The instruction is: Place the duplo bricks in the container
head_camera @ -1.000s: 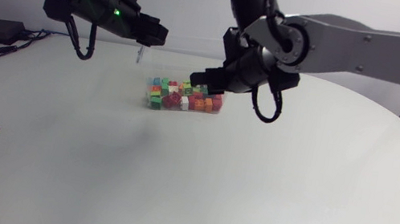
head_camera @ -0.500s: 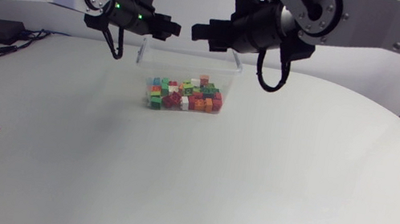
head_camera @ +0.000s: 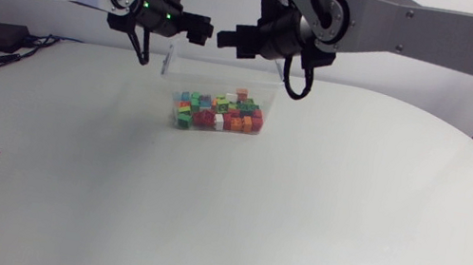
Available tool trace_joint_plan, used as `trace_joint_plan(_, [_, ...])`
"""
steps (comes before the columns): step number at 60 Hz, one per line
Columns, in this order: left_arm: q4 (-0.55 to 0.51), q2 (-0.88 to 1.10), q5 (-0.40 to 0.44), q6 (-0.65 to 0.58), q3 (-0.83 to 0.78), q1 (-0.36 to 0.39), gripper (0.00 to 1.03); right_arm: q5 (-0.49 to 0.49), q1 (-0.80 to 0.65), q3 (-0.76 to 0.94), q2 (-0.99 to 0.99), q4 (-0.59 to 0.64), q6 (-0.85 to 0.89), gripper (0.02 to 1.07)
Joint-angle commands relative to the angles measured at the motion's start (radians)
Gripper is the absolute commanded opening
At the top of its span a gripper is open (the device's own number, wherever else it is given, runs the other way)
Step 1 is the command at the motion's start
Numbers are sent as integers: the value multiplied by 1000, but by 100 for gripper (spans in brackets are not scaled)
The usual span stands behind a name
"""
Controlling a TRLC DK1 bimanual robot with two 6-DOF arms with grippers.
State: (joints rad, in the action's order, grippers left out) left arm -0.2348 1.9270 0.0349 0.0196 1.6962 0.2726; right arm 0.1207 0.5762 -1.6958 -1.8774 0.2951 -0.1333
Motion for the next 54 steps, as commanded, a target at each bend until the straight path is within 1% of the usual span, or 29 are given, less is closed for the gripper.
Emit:
trace_joint_plan(1, [-9, -117, -6, 11, -46, -19, 96, 7, -7, -62, -60, -11, 9, 25])
trace_joint_plan(5, [-28, -186, 0, 9, -92, -35, 98, 7, -7, -104, -98, -11, 8, 25])
trace_joint_plan(13, [-54, -293, 26, 0, -161, -65, 98, 5, -9, -194, -183, -11, 8, 25])
trace_joint_plan(16, [-95, -344, 33, -14, -191, -79, 98, 5, -10, -231, -216, -10, 8, 25])
trace_joint_plan(19, [-106, -378, 40, -20, -221, -85, 98, 5, -12, -265, -244, 1, 6, 25])
trace_joint_plan(26, [-123, -445, 56, -41, -297, -87, 98, 7, -16, -331, -295, 26, 3, 25])
trace_joint_plan(37, [-133, -540, 57, -73, -412, -92, 98, 7, -32, -441, -376, 81, 3, 25])
trace_joint_plan(44, [-133, -588, 62, -86, -466, -99, 98, 7, -33, -505, -425, 107, 3, 25])
trace_joint_plan(50, [-143, -615, 66, -93, -489, -102, 98, 7, -33, -579, -471, 159, -2, 25])
trace_joint_plan(52, [-152, -623, 72, -95, -495, -107, 98, 7, -33, -599, -482, 176, -5, 26])
trace_joint_plan(53, [-152, -626, 76, -96, -498, -107, 98, 7, -32, -607, -488, 180, -8, 28])
trace_joint_plan(54, [-152, -632, 77, -96, -504, -108, 98, 16, -32, -613, -491, 184, -8, 32])
